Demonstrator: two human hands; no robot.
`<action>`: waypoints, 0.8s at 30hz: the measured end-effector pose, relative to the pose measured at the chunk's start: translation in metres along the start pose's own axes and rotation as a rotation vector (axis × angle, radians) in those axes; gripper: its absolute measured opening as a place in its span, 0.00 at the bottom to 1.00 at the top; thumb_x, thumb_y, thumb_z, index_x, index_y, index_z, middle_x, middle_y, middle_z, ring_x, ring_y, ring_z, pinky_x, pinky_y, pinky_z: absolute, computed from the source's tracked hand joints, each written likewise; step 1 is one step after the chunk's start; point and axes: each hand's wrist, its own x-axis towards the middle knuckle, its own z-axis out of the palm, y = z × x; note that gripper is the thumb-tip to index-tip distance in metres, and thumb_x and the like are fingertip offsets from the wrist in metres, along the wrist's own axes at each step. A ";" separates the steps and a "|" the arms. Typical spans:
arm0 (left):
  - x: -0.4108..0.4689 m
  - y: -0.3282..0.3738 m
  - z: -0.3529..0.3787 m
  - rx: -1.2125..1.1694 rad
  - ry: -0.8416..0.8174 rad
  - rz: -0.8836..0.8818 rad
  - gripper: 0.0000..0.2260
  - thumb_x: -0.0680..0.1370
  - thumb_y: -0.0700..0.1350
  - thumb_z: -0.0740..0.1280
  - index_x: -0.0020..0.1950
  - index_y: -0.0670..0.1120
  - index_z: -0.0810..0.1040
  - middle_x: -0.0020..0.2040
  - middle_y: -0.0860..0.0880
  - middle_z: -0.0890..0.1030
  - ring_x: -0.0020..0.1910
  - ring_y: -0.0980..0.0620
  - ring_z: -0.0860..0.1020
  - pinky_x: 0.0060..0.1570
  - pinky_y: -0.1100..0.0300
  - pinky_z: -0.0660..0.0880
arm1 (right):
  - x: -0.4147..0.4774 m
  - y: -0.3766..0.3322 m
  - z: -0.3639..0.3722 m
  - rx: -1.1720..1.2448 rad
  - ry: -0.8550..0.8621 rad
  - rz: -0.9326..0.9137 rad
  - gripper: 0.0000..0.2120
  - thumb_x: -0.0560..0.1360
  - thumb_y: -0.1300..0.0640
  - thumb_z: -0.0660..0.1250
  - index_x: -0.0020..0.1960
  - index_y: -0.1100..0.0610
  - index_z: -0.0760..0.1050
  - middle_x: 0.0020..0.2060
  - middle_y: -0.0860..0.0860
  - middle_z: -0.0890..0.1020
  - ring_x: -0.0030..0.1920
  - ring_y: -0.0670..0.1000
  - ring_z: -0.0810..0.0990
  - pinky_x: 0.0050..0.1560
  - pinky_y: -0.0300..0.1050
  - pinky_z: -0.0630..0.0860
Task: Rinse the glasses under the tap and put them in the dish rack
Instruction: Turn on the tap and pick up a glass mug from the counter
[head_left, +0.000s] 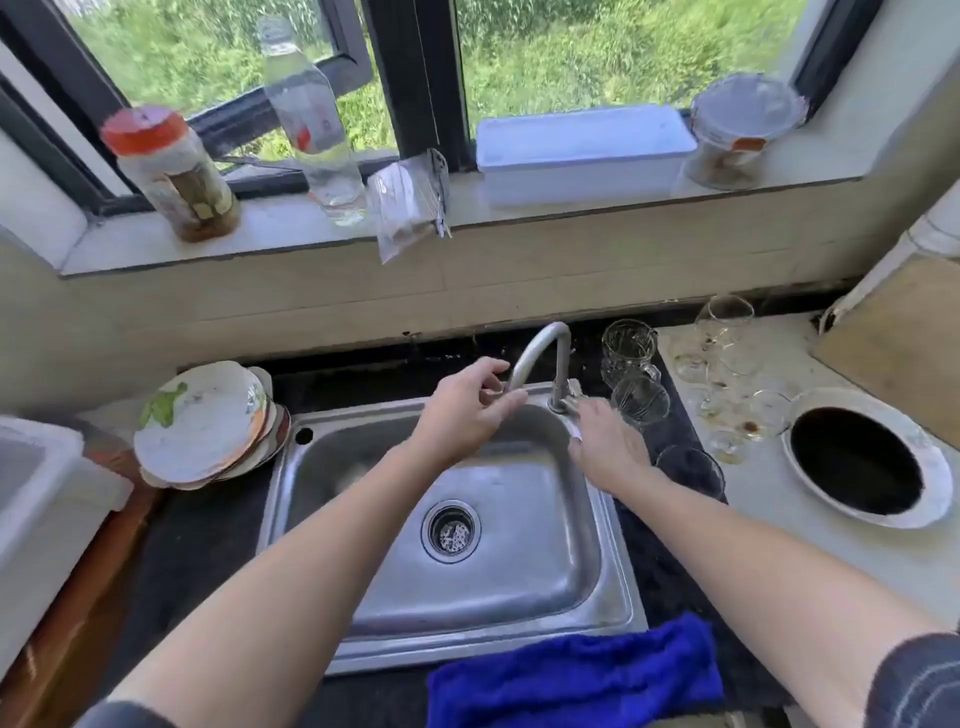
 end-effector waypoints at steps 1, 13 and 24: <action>0.008 -0.003 -0.001 0.001 -0.035 0.031 0.15 0.75 0.50 0.69 0.61 0.50 0.76 0.45 0.50 0.81 0.43 0.52 0.80 0.48 0.59 0.76 | 0.010 -0.003 0.002 0.014 0.006 0.036 0.23 0.78 0.58 0.62 0.71 0.58 0.62 0.66 0.55 0.69 0.61 0.58 0.72 0.53 0.53 0.72; 0.063 -0.046 -0.034 -0.041 -0.219 0.210 0.12 0.76 0.43 0.68 0.60 0.49 0.79 0.36 0.51 0.81 0.34 0.54 0.77 0.43 0.60 0.75 | 0.066 -0.011 0.044 0.054 0.135 0.298 0.09 0.80 0.61 0.59 0.59 0.62 0.72 0.54 0.61 0.77 0.52 0.65 0.79 0.49 0.55 0.73; 0.065 -0.050 -0.039 -0.029 -0.229 0.262 0.13 0.77 0.44 0.68 0.61 0.49 0.79 0.35 0.52 0.82 0.30 0.61 0.72 0.35 0.70 0.67 | 0.061 -0.016 0.063 -0.148 0.192 0.224 0.15 0.81 0.63 0.56 0.64 0.58 0.75 0.55 0.56 0.81 0.48 0.63 0.82 0.45 0.55 0.77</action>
